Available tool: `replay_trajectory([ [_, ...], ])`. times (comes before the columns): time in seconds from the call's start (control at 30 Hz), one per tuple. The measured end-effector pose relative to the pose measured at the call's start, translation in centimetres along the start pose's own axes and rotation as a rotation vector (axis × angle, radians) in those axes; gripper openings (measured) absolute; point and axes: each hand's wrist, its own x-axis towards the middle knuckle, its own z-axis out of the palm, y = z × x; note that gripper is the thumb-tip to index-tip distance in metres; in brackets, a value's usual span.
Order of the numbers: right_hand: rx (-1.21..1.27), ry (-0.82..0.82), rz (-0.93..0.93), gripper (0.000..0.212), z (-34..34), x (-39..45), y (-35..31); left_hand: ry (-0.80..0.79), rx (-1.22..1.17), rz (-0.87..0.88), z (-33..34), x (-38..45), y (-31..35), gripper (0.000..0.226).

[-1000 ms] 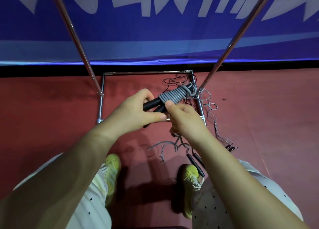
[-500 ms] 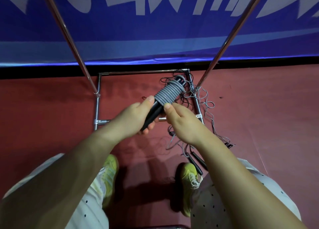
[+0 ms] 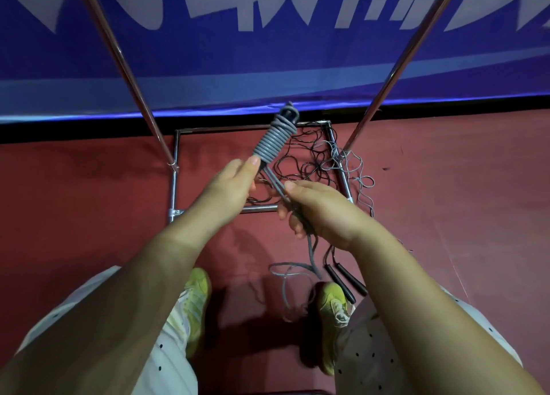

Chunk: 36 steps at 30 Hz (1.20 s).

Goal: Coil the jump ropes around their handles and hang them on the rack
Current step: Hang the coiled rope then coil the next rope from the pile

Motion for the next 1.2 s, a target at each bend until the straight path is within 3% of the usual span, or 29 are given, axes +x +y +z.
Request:
replay_trajectory([
  [0.1, 0.009, -0.008, 0.006, 0.024, 0.0, 0.1, 0.1, -0.075, 0.195, 0.005, 0.0, 0.1, -0.4, 0.034],
  [0.23, -0.017, -0.001, -0.043, 0.023, 0.2, 0.1, 0.4, -0.110, 0.120, -0.007, -0.1, -0.1, -0.2, 0.040],
  [0.43, -0.234, 0.228, -0.079, 0.038, 0.4, 0.6, 1.1, -0.151, 0.230, 0.026, -0.5, -0.2, 0.7, 0.040],
  [0.53, -0.230, 0.296, -0.092, 0.042, 0.3, 0.9, 1.4, -0.175, 0.245, 0.106, -0.9, -0.3, 0.8, 0.034],
  [0.63, -0.197, 0.306, -0.130, 0.046, 0.2, 0.8, 1.1, -0.300, 0.069, 0.088, -1.6, -0.5, 0.8, 0.034],
  [0.77, -0.213, 0.285, -0.230, 0.043, 0.4, 0.3, 0.6, -0.461, -0.319, -0.144, -1.7, -1.3, 1.4, 0.027],
  [0.93, -0.270, 0.188, -0.368, 0.035, 0.0, -0.2, 0.2, -0.812, -0.666, -0.337, -2.2, -1.8, 2.0, 0.046],
  [1.1, -0.414, 0.245, -0.382, 0.051, -0.4, -0.1, 0.4, -0.808, -0.683, -0.368, -1.4, -2.1, 2.3, 0.052],
  [1.2, -0.585, 0.320, -0.321, 0.053, -0.4, -0.1, 0.3, -0.669, -0.574, -0.353, -0.5, -1.9, 2.3, 0.051],
])
